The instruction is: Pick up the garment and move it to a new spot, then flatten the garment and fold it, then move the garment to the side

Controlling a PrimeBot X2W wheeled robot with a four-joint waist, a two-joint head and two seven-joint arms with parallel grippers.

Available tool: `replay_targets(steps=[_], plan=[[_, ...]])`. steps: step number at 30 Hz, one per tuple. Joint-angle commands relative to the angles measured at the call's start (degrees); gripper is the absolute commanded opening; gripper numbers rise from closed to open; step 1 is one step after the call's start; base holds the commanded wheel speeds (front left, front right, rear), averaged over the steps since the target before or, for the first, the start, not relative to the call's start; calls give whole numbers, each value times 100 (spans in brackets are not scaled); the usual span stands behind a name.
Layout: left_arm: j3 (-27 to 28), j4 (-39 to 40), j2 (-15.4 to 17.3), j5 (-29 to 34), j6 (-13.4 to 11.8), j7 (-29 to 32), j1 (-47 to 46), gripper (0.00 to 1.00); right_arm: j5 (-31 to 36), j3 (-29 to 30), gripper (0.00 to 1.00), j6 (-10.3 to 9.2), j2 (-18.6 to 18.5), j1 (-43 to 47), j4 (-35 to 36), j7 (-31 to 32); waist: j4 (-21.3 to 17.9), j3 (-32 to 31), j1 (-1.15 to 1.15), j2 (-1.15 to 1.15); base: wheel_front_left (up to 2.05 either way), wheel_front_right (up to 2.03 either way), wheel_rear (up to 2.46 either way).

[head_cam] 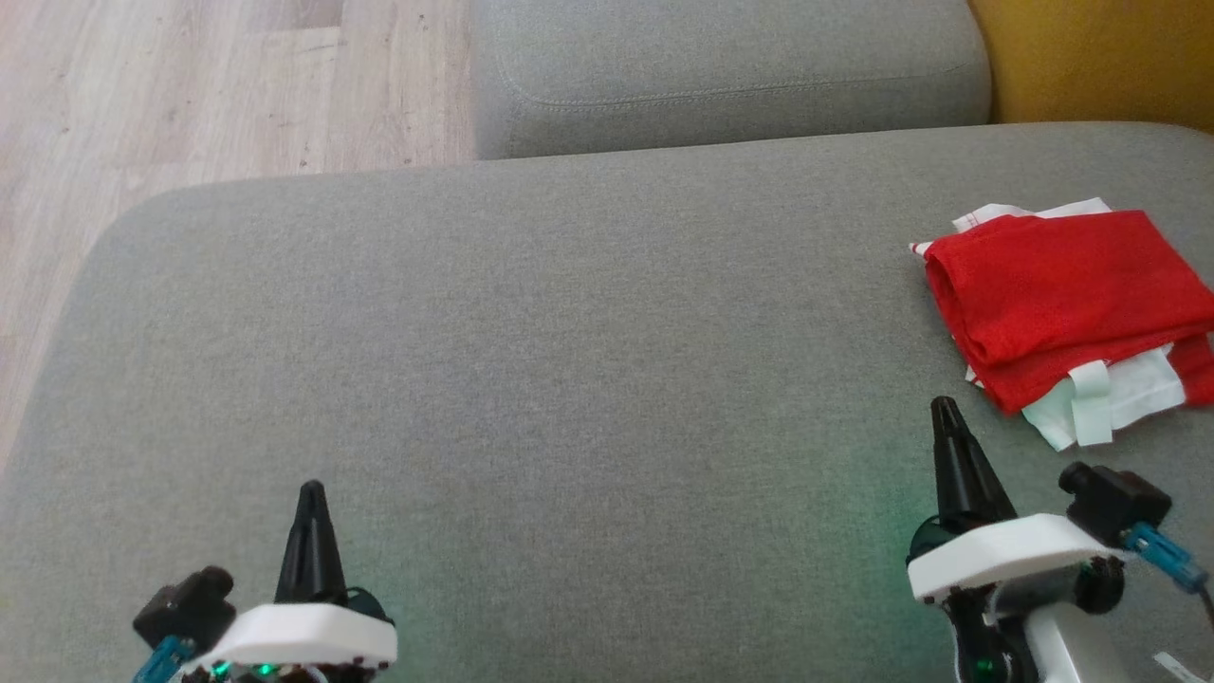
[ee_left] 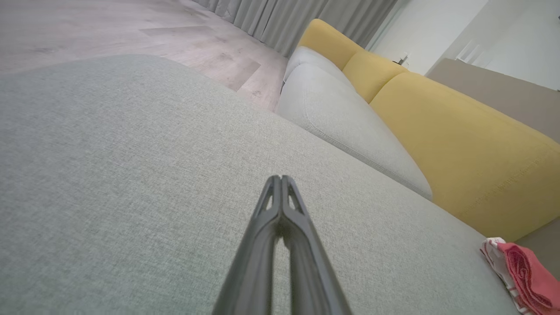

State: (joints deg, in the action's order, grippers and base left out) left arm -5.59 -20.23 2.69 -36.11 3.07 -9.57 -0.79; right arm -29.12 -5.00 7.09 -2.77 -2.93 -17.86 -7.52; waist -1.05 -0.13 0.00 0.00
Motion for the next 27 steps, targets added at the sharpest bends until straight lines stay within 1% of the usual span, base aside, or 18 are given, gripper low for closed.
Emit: replay_targets(steps=[1,27], plan=[[107,196,6,-125,25,24,-279,0,-161,18,0,10,-84,-278,216,26,1,0,0,0,0,0,0],[421,316,10,-1679,144,473,-353,0,-1973,257,0,19,-122,-284,269,350,31,9,0,0,0,0,0]])
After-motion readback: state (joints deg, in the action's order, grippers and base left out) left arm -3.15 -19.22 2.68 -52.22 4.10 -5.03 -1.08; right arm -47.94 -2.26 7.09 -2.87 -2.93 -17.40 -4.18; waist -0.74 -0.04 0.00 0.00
